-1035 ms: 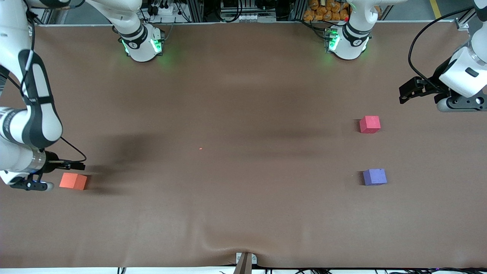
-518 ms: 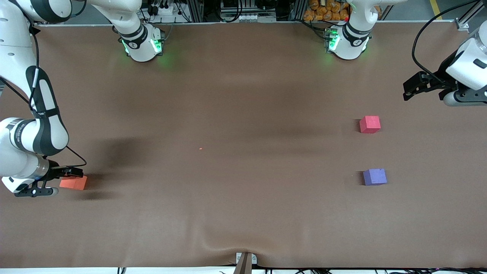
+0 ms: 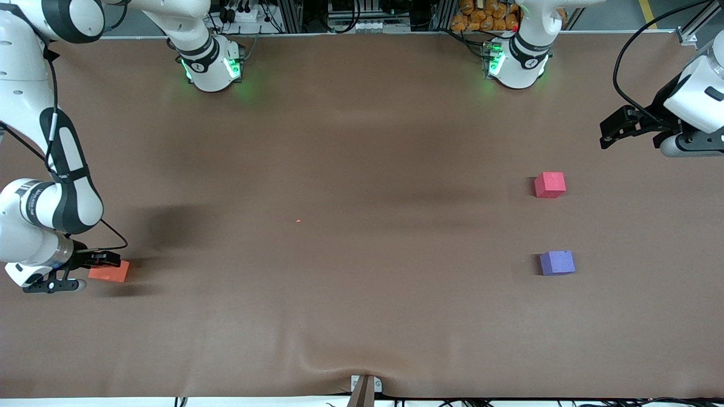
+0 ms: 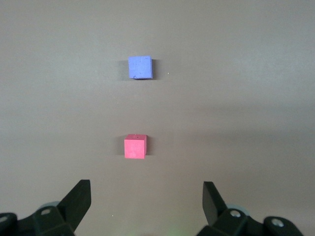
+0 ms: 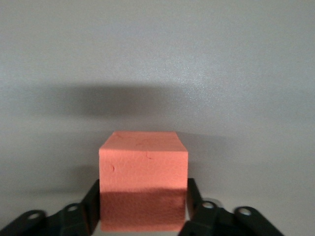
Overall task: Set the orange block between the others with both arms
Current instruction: 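Carry the orange cube with the right gripper toward the table middle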
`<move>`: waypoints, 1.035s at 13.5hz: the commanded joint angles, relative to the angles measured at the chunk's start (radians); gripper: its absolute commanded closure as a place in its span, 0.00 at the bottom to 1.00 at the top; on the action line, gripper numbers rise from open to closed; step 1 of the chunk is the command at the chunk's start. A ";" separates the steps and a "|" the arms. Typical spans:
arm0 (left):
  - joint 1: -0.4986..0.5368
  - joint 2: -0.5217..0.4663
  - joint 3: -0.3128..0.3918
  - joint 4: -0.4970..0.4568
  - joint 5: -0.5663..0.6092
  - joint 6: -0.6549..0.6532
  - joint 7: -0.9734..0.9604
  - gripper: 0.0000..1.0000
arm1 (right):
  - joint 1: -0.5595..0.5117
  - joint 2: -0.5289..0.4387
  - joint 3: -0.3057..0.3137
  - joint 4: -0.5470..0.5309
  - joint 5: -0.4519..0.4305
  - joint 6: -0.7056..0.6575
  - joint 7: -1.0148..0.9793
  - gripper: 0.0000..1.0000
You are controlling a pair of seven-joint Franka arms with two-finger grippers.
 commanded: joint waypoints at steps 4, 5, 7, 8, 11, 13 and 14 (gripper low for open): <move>0.007 -0.009 0.002 0.008 0.019 -0.016 0.020 0.00 | -0.005 -0.019 0.028 0.008 0.067 -0.068 -0.014 0.92; 0.007 -0.010 0.002 0.007 0.019 -0.016 0.020 0.00 | 0.001 -0.044 0.040 0.010 0.067 -0.117 -0.017 0.92; 0.007 -0.009 0.004 0.008 0.017 -0.016 0.020 0.00 | 0.012 -0.119 0.117 -0.004 0.069 -0.211 -0.011 0.92; 0.007 -0.009 0.004 0.008 0.017 -0.016 0.020 0.00 | 0.014 -0.151 0.167 -0.007 0.071 -0.252 -0.006 0.92; 0.007 -0.004 0.004 0.017 0.020 -0.016 0.018 0.00 | 0.017 -0.196 0.314 -0.007 0.071 -0.323 0.151 0.91; 0.007 -0.007 0.004 0.019 0.020 -0.016 0.020 0.00 | 0.061 -0.205 0.378 -0.007 0.067 -0.336 0.304 0.90; 0.007 -0.009 0.004 0.019 0.022 -0.017 0.020 0.00 | 0.113 -0.205 0.381 -0.007 0.063 -0.333 0.369 0.89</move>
